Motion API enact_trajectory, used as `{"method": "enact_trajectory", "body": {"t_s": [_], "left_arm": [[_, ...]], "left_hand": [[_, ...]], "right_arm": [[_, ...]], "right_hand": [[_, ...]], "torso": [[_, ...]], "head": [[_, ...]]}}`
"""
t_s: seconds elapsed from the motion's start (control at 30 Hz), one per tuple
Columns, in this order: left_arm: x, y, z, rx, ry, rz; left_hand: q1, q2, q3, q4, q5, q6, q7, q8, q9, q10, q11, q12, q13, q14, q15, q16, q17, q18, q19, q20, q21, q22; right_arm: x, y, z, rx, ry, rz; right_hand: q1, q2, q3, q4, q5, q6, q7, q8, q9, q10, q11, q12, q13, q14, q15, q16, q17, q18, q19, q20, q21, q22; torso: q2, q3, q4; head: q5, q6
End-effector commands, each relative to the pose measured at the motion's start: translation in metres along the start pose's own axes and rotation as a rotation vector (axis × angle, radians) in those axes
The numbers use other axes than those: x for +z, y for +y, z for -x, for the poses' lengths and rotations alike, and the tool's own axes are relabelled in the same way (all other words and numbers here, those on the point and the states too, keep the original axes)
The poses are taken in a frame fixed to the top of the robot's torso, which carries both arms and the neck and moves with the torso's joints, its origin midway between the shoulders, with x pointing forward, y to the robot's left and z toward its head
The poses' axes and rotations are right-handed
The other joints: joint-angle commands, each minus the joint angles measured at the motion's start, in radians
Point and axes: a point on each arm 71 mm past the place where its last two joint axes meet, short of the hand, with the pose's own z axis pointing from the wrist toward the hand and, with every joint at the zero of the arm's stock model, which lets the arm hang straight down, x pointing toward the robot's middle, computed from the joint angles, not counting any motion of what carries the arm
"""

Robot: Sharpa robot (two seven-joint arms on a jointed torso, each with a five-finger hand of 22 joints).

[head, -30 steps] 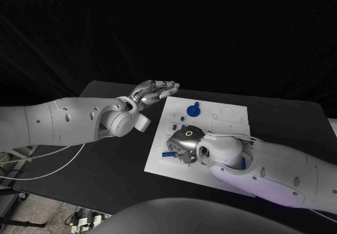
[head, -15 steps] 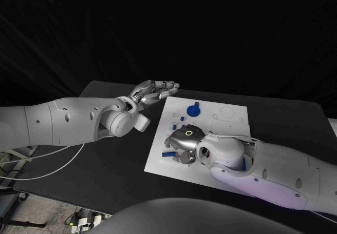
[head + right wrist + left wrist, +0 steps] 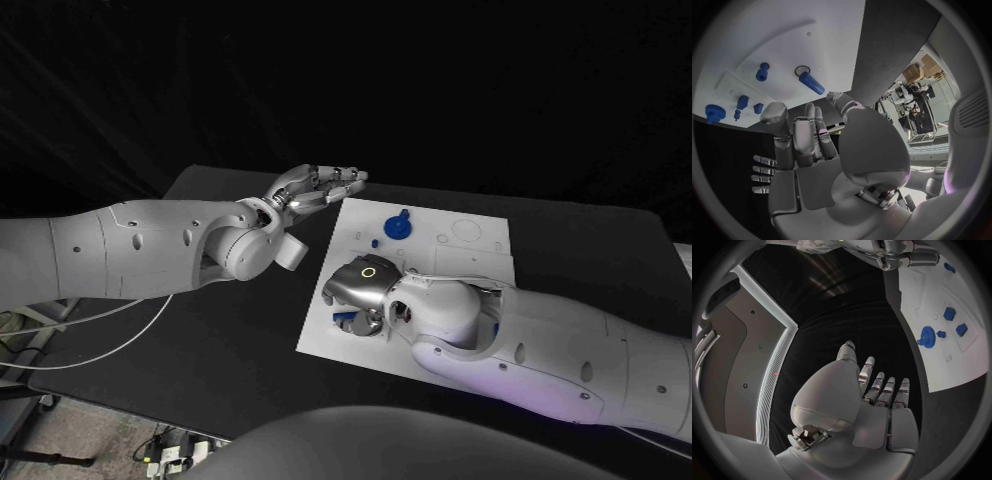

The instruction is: Assemble the parts on the task board

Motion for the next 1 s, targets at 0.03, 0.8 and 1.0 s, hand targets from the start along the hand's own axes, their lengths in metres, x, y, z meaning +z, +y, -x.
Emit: {"method": "enact_trajectory", "body": {"t_s": [0.03,0.8,1.0], "left_arm": [[0.000,-0.001,-0.003,-0.004,0.021,-0.010],[0.001,-0.001,-0.005,-0.007,0.033,-0.002],[0.002,0.000,-0.005,-0.008,0.036,0.001]], "left_hand": [[0.011,-0.003,0.004,-0.001,0.004,0.006,0.015,0.006,0.002,-0.001,0.007,0.003,0.001,0.002,0.004,0.005,0.002,-0.014,0.007,0.003,0.004,0.001],[0.016,-0.002,0.005,0.000,0.005,0.020,0.018,0.010,0.003,0.004,0.011,0.010,0.002,0.005,0.005,0.009,0.002,-0.014,0.010,0.003,0.006,0.006],[0.018,-0.002,0.006,0.000,0.006,0.023,0.018,0.012,0.003,0.005,0.011,0.011,0.002,0.005,0.005,0.010,0.002,-0.014,0.012,0.003,0.008,0.011]], "right_arm": [[0.003,0.001,-0.005,-0.017,0.049,-0.005],[0.013,0.000,-0.023,-0.011,0.101,-0.028],[0.008,-0.004,-0.019,0.017,0.010,-0.012]], "right_hand": [[0.016,-0.007,0.016,-0.009,0.025,0.013,0.000,-0.007,-0.006,0.007,-0.001,-0.010,-0.004,-0.006,0.003,0.001,-0.004,0.017,-0.002,0.006,-0.009,0.108],[0.096,0.000,0.065,-0.092,0.114,0.078,0.002,0.021,0.015,0.068,-0.011,0.003,-0.001,-0.018,-0.001,-0.005,-0.014,0.020,-0.010,-0.001,-0.015,0.108],[0.121,0.020,0.056,-0.121,0.119,0.107,0.003,0.067,0.069,0.125,-0.021,0.025,0.005,-0.006,-0.008,0.006,0.001,0.015,0.000,-0.007,0.023,0.115]], "torso": [[0.001,0.0001,-0.0008],[0.000,0.0002,-0.0010],[0.000,0.0003,-0.0006]], "head": [[-0.001,0.000],[0.001,0.000],[0.000,0.000]]}}
